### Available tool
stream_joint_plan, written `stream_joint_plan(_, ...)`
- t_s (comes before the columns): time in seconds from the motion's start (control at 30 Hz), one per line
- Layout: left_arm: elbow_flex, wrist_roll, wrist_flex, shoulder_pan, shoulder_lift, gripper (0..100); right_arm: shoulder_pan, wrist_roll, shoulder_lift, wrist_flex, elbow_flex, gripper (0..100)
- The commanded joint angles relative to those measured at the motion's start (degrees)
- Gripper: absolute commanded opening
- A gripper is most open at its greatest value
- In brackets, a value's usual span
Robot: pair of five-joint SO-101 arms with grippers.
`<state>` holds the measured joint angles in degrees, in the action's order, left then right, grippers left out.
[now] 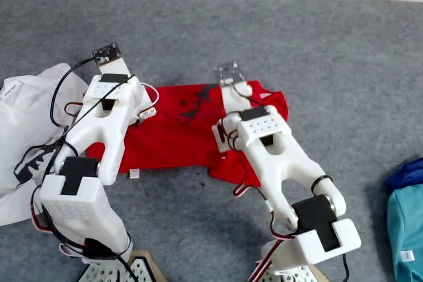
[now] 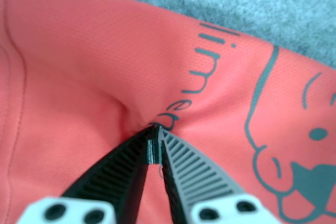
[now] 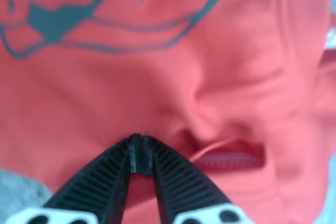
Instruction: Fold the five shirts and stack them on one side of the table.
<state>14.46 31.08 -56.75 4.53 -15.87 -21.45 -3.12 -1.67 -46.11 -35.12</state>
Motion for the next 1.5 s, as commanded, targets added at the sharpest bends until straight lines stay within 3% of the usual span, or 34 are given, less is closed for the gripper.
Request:
stream_joint_plan(0.0, -1.89, 0.18, 0.62, 0.48, 0.31, 1, 0.48, -0.70, -5.23, -2.51, -2.24, 0.8)
stream_joint_plan(0.33, -1.89, 0.18, 0.70, 0.48, 0.31, 1, 0.31, -4.66, -18.59, -4.09, -16.40, 0.8)
stream_joint_plan(0.73, -1.89, 0.18, 0.70, 0.48, 0.31, 1, 0.22, -7.12, -34.15, -15.87, -22.64, 0.8)
stream_joint_plan(0.93, -1.80, 0.18, 0.70, 0.48, 0.22, 1, 3.12, -5.54, -34.24, -9.36, -17.89, 1.7)
stream_joint_plan(1.03, -1.80, 0.18, 0.70, 0.48, 0.22, 1, 6.37, -0.35, -33.89, -2.59, -13.32, 10.8)
stream_joint_plan(1.1, -1.80, 0.18, 0.70, 0.48, 0.22, 1, 7.08, 1.23, -30.90, -0.13, -8.66, 16.7)
stream_joint_plan(1.47, -1.80, 0.18, 0.79, 0.48, 0.22, 1, 10.95, 1.49, 8.84, 3.03, 20.70, 17.3)
